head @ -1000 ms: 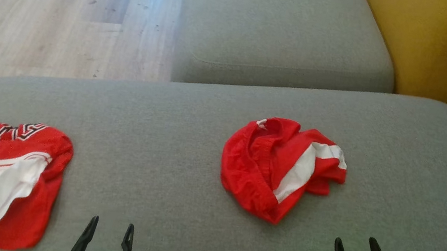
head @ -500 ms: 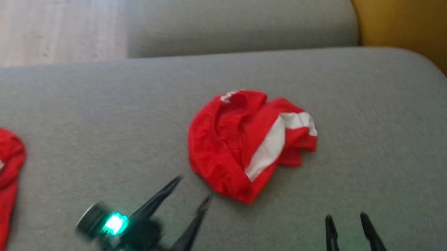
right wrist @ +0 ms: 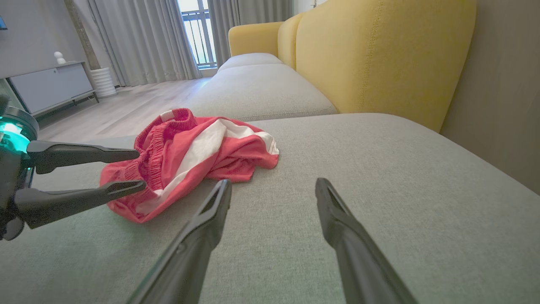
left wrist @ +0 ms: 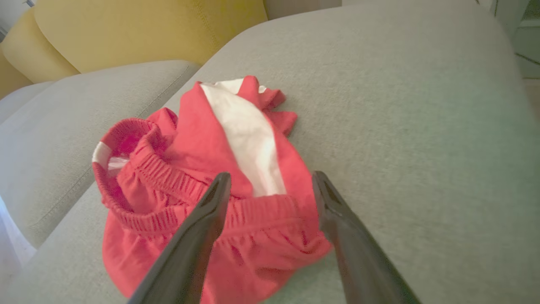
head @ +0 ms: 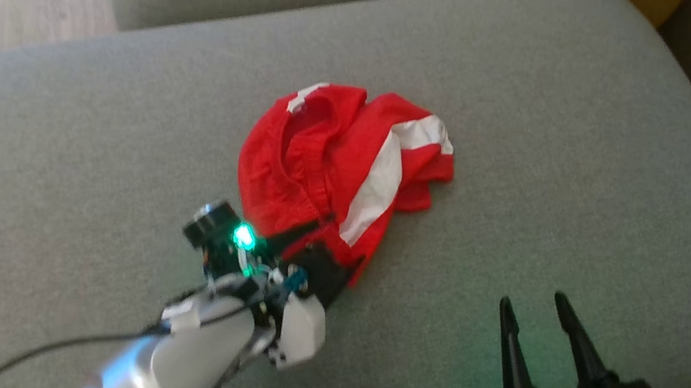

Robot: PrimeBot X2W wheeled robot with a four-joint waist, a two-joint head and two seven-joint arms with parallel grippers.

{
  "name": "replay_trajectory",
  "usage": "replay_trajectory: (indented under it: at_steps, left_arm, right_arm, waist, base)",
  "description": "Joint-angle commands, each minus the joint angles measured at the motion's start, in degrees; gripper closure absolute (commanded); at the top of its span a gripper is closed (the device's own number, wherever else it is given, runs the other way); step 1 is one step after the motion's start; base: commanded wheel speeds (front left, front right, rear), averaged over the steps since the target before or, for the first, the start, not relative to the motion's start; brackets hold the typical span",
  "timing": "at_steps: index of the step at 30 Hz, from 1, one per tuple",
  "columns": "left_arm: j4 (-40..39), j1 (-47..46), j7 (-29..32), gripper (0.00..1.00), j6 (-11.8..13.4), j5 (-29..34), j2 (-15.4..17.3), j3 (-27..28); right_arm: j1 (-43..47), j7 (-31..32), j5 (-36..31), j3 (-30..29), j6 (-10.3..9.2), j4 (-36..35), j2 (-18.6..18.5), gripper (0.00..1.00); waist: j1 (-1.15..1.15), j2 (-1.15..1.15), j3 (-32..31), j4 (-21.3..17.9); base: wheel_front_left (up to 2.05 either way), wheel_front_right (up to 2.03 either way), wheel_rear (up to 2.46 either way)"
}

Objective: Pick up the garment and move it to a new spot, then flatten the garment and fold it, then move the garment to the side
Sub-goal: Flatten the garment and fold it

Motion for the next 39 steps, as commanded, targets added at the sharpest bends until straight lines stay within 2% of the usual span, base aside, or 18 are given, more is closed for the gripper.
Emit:
replay_trajectory:
  at_steps: [1,13,14,15,16,17,26,31,33,34,39]
  left_arm:
    - [-0.6,-3.8,-0.1,0.0,0.7,0.8,0.1,1.1]
    - [9.7,-11.2,-1.1,0.0,0.1,8.2,0.6,-7.6]
    - [10.1,-11.3,-1.2,0.14,0.0,8.2,0.5,-8.0]
    - [10.4,-11.4,-1.3,0.44,0.0,8.1,0.5,-8.2]
    - [10.7,-11.5,-1.5,0.57,0.0,8.0,0.5,-8.4]
    - [10.9,-11.5,-1.7,1.0,0.1,7.8,0.4,-8.5]
    - [11.3,-8.4,-6.9,1.0,1.3,0.9,0.2,-4.9]
    - [10.3,-8.4,-10.4,1.0,2.7,0.8,0.2,-5.9]
    - [9.7,-9.1,-10.5,0.49,2.5,0.5,0.1,-6.5]
    - [9.5,-9.6,-10.1,0.0,2.4,0.6,0.1,-7.0]
    - [7.6,-11.2,-4.6,0.0,0.8,-0.1,0.1,-10.9]
  right_arm:
    - [-2.8,-0.2,0.4,1.0,-0.04,-2.0,-0.2,0.0]
    - [-4.5,-0.2,0.0,0.5,-0.04,-1.7,0.2,0.0]
    - [-4.5,-0.2,0.0,0.4,-0.04,-1.7,0.1,0.0]
    - [-4.5,-0.2,-0.1,0.3,-0.04,-1.7,0.1,0.0]
    - [-4.4,-0.2,-0.1,0.3,-0.04,-1.7,0.0,0.0]
    - [-4.2,-0.2,-0.1,0.3,-0.04,-1.8,0.0,0.0]
    - [-3.5,-0.2,-0.1,0.2,-0.04,-1.7,-0.4,0.0]
    - [-3.4,-0.2,0.0,0.8,-0.04,-1.3,-0.6,0.0]
    - [-3.6,-0.2,0.0,1.2,-0.04,-1.2,-0.6,0.0]
    - [-3.8,-0.2,0.1,1.5,-0.04,-1.2,-0.6,0.0]
    - [-4.1,-0.2,0.3,1.8,-0.04,-1.0,-1.1,0.0]
  waist:
    - [-0.01,0.0,1.6,-0.6]
    - [-0.01,0.0,3.1,1.0]
    - [-0.01,0.0,2.9,1.2]
    - [-0.01,0.0,2.8,1.5]
    - [-0.01,0.0,2.6,1.8]
    - [-0.01,0.0,2.4,2.0]
    - [-0.01,0.0,1.1,4.7]
    - [-0.01,0.0,0.8,5.6]
    - [-0.01,0.0,0.7,5.4]
    - [-0.01,0.0,0.7,5.2]
    - [-0.01,0.0,0.9,3.3]
  base:
    - [0.0,0.0,0.0]
    - [0.0,0.0,0.0]
    - [0.0,0.0,0.0]
    - [0.0,0.0,0.0]
    - [0.0,0.0,0.0]
    - [0.0,0.0,0.0]
    - [0.0,0.0,0.0]
    - [0.0,0.0,0.0]
    - [0.0,0.0,0.0]
    - [0.0,0.0,0.0]
    - [0.0,0.0,0.0]
